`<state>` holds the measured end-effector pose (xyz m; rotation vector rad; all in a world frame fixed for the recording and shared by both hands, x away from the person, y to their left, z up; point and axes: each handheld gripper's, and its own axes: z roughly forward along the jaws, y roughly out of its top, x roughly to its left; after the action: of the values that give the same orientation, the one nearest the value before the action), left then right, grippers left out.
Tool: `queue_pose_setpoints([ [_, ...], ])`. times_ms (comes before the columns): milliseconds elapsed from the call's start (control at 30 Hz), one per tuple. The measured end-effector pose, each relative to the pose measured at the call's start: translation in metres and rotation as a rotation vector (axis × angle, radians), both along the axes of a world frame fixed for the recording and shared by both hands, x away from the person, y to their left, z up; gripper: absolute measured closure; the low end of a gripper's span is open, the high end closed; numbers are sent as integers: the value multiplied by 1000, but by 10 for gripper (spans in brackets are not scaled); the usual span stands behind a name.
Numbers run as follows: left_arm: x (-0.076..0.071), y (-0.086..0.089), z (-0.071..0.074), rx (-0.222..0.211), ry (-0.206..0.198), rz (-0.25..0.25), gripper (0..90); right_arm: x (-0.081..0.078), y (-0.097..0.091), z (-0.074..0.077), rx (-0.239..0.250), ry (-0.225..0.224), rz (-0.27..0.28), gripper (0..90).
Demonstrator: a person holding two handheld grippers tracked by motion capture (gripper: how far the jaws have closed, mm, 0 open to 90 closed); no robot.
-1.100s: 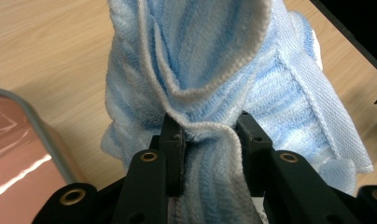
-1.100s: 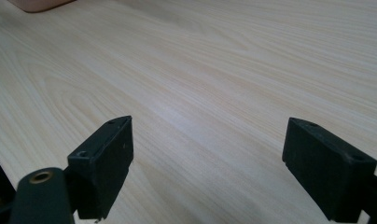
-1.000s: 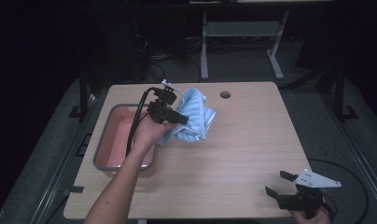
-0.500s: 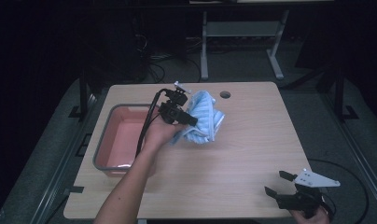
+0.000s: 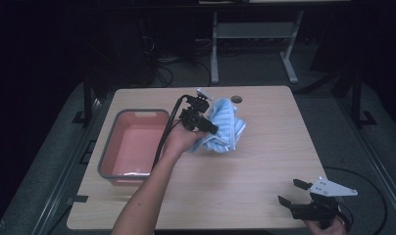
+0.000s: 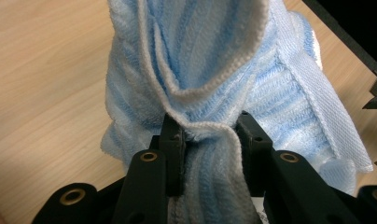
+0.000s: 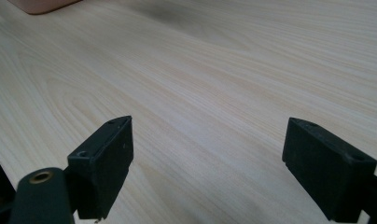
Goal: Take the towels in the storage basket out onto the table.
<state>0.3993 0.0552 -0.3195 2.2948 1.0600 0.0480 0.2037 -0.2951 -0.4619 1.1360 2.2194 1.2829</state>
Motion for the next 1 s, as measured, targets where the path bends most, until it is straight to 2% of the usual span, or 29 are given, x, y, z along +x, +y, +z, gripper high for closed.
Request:
queue_pose_setpoints([
  [233,3,-14,-10,5,17,-15,683,0,-1,0,3,1,-4,158],
  [600,6,-34,-27,-5,38,-13,681,0,-1,1,8,-1,1,158],
  [700,7,-39,-34,2,38,-17,679,0,1,3,3,-16,3,158],
  [1000,10,-51,-57,33,57,-25,676,2,1,2,5,-9,4,158],
])
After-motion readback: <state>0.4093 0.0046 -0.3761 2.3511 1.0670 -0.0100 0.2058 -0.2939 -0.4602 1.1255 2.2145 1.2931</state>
